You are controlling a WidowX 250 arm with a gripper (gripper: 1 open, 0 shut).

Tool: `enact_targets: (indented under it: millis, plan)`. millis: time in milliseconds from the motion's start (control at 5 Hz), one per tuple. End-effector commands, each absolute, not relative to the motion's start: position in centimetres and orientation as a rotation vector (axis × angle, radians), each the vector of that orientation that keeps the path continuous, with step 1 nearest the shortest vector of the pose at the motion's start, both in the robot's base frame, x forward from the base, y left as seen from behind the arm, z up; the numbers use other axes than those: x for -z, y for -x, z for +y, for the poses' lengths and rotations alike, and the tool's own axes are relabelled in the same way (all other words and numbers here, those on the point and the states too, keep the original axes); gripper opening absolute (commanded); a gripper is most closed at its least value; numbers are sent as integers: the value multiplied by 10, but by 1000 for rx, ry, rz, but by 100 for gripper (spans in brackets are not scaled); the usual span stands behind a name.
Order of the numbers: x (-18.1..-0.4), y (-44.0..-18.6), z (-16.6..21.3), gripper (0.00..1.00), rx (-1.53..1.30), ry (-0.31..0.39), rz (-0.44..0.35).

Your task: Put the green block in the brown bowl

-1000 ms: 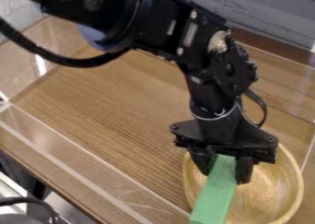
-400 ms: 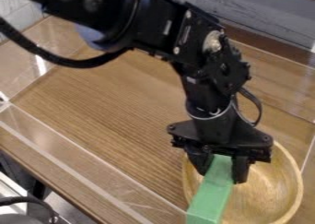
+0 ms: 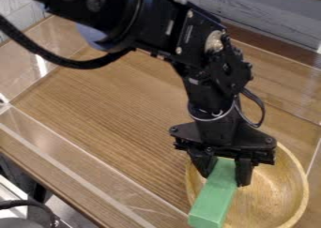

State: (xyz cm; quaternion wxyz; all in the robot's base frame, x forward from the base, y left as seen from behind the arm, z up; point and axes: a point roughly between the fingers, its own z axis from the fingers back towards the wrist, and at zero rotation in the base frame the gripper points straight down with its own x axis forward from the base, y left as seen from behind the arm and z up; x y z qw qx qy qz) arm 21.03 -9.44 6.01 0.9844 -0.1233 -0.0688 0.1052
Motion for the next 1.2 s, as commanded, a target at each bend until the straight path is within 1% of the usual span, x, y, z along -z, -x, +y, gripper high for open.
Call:
enact_targets:
  millis: [0, 1000]
  plan:
    - [-66, -216, -94, 0, -211, 262, -161]
    - [-68, -219, -92, 0, -216, 280, -156]
